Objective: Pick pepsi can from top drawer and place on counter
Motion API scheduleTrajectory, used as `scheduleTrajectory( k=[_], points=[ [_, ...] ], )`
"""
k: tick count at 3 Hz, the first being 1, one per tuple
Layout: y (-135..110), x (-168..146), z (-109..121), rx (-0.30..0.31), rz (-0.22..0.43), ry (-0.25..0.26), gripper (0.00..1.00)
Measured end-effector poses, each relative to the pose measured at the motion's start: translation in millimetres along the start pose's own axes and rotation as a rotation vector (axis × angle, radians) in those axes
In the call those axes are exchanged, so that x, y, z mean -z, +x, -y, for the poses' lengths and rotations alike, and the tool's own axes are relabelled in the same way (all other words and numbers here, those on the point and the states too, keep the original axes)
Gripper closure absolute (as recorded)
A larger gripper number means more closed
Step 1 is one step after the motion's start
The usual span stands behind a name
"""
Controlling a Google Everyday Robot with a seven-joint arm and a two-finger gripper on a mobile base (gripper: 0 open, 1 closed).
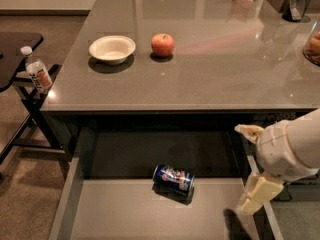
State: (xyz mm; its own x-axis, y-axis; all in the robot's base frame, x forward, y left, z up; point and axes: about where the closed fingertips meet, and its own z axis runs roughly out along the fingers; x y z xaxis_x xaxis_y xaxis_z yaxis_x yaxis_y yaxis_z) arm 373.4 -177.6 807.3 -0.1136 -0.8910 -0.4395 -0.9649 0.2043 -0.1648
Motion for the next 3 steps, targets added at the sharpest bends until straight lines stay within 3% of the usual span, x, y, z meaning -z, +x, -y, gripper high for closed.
scheduleTrajectory(
  k=[1, 2, 3],
  points=[
    [0.8, -3.9, 8.3, -0.003, 0.002, 0.041, 0.0],
    [0.8, -4.0, 8.3, -0.003, 0.002, 0.04, 0.0],
    [-1.4, -30.3, 5.8, -0.031, 0.067, 0.009, 0.0]
  ],
)
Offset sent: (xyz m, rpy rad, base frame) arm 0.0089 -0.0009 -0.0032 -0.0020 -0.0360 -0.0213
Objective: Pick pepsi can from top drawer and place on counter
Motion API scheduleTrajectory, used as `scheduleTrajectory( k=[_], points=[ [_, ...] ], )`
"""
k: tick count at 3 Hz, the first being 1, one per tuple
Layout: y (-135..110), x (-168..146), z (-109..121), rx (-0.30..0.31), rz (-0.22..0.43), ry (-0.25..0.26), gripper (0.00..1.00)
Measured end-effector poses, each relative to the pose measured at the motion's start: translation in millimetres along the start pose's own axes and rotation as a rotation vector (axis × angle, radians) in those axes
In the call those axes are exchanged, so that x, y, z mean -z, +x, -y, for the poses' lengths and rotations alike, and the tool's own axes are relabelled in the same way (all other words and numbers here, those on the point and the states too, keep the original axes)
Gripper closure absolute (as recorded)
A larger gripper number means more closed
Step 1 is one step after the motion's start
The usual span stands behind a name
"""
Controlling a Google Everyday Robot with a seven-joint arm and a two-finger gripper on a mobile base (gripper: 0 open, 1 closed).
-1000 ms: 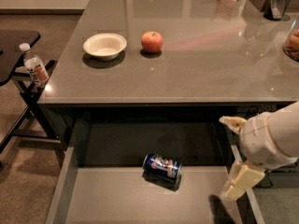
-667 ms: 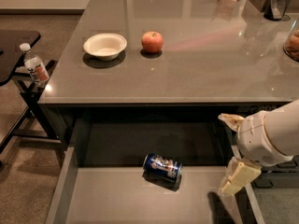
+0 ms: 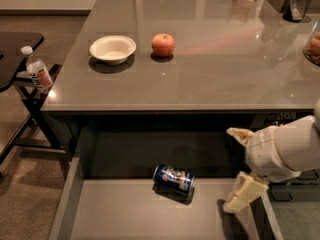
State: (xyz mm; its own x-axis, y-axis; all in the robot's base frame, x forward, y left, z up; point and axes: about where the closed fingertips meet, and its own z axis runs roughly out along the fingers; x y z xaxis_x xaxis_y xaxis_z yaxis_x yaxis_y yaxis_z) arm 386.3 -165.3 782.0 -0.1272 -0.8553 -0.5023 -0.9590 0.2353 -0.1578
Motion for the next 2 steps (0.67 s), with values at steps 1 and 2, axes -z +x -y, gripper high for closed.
scheduleTrajectory(
  k=[1, 2],
  points=[
    [-1.6, -34.5, -9.6, -0.046, 0.079, -0.036, 0.0],
    [-3.1, -61.5, -17.1, -0.086, 0.138, -0.037, 0.0]
  ],
)
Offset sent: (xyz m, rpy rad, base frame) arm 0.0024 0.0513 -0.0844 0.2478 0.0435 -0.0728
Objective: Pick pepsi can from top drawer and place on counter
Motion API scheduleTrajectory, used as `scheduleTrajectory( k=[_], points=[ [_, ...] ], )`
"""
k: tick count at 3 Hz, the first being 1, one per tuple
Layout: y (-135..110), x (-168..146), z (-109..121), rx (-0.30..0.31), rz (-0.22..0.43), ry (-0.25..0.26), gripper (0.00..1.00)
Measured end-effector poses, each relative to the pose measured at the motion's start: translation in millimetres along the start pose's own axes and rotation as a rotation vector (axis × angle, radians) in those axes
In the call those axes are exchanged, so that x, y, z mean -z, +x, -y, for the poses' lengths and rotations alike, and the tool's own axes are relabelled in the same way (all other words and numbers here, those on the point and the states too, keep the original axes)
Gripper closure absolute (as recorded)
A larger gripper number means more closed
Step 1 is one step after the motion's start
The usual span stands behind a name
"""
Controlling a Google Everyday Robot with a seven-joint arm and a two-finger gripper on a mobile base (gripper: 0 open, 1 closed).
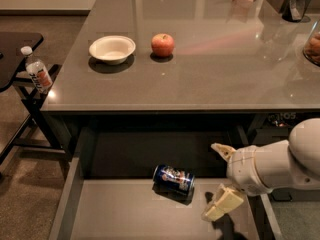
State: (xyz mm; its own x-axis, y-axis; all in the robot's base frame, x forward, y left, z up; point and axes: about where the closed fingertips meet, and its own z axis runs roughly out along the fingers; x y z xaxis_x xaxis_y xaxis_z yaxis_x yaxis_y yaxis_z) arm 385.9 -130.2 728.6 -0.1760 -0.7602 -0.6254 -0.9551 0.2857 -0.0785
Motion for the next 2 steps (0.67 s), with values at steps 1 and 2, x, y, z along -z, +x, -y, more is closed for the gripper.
scheduleTrajectory(
  k=[1, 2],
  points=[
    [0.3, -30.8, -9.5, -0.012, 0.029, 0.009, 0.0],
    [3.5, -66.9, -15.4, -0.004, 0.023, 0.058, 0.0]
  ],
)
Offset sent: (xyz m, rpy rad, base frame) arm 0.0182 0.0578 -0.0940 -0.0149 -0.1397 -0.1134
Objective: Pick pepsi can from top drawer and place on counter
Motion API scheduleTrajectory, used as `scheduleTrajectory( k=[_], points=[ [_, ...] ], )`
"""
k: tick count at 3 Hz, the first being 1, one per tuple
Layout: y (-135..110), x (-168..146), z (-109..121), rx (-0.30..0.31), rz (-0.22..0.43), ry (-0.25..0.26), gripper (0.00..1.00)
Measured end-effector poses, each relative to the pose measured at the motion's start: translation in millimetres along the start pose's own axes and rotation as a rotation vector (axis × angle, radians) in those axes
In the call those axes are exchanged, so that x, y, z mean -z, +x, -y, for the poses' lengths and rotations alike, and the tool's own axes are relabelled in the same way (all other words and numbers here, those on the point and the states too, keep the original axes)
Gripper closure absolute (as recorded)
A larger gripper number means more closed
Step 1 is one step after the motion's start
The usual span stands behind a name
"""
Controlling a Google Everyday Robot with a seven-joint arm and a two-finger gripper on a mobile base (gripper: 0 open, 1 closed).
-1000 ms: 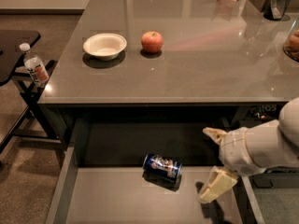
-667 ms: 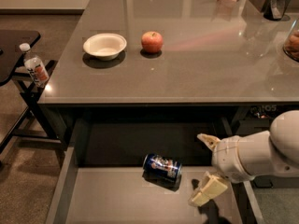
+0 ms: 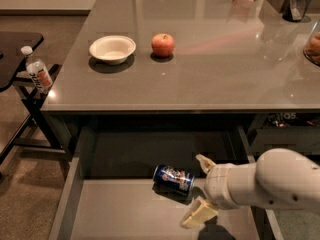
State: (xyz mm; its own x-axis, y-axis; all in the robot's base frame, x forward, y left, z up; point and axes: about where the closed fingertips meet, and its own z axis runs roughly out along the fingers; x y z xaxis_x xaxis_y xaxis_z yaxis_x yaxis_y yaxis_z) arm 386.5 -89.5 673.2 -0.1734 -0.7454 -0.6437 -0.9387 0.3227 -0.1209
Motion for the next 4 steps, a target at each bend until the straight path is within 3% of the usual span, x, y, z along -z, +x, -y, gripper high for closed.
scheduleTrajectory(
  k=[1, 3, 4],
  points=[
    [2.7, -30.6, 7.5, 0.018, -0.008, 0.059, 0.0],
    [10.5, -66.5, 35.7, 0.005, 0.0, 0.097, 0.0],
    [11.2, -68.0, 35.7, 0.002, 0.002, 0.095, 0.19]
  ],
)
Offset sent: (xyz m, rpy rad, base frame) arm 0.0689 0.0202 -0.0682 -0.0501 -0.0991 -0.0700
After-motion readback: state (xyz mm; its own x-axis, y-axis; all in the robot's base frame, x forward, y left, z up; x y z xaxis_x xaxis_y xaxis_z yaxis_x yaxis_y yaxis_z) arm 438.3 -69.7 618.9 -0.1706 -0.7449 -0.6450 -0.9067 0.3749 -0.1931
